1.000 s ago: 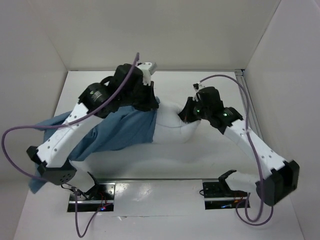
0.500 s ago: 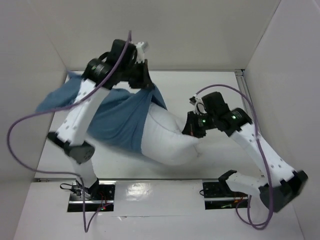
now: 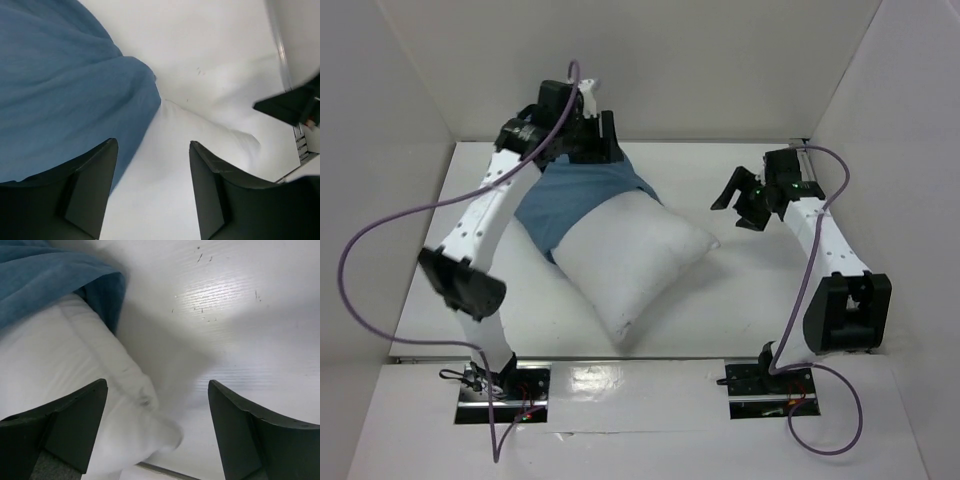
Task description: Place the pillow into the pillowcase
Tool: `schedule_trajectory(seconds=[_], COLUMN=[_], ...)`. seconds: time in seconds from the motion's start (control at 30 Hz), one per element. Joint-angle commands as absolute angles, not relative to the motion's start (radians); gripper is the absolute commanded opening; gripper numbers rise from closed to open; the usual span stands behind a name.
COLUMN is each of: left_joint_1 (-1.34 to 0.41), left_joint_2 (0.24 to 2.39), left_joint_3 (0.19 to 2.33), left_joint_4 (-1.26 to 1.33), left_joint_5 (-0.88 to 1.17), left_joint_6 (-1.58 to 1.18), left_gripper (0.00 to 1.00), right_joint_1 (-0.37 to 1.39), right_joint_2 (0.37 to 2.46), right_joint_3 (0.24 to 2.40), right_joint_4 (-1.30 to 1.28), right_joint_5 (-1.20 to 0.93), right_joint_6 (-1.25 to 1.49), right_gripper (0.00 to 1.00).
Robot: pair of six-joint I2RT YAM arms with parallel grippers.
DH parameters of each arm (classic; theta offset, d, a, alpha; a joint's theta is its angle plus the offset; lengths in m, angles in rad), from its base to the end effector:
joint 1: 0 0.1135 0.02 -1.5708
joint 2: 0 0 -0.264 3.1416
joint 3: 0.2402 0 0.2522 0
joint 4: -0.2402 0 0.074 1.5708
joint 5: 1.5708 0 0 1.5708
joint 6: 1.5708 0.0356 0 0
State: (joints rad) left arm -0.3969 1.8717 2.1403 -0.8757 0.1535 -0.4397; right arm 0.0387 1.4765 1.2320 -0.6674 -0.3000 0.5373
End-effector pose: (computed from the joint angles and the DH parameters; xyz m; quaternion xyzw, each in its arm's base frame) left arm 0.3743 -0.1628 0.4262 0.0166 0.8841 -0.2498 0.3946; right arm 0.3128 0.0226 0.2898 0.1840 0.9186 0.2264 0.2666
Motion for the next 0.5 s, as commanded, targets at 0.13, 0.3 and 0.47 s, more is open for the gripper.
schedule_trajectory(seconds=[0.13,0.3,0.47], left_joint_1=[-0.455,-0.456,-0.465], left_joint_2=[1.586,1.559,1.559], left_joint_3=[1.841,1.678,1.583], left_joint_4=[-0.825,-0.792,-0.792], left_joint_5=[-0.072,-0.141,-0.224], left_joint_6=[-0.286,-0.204,-0.204], left_gripper=[0.87,0.91,0.91], right_joint_1=[0.041,0.213,0.395], right_joint_2=[1.295,1.192,1.129], right_joint_3=[1.229,1.116,0.991], right_joint_4=[-0.653,-0.657,-0.543], right_joint_5=[-0.28,-0.324,-0.337], right_joint_6=[0.476,0.564,0.742], right_gripper=[0.91,0.96,0.98])
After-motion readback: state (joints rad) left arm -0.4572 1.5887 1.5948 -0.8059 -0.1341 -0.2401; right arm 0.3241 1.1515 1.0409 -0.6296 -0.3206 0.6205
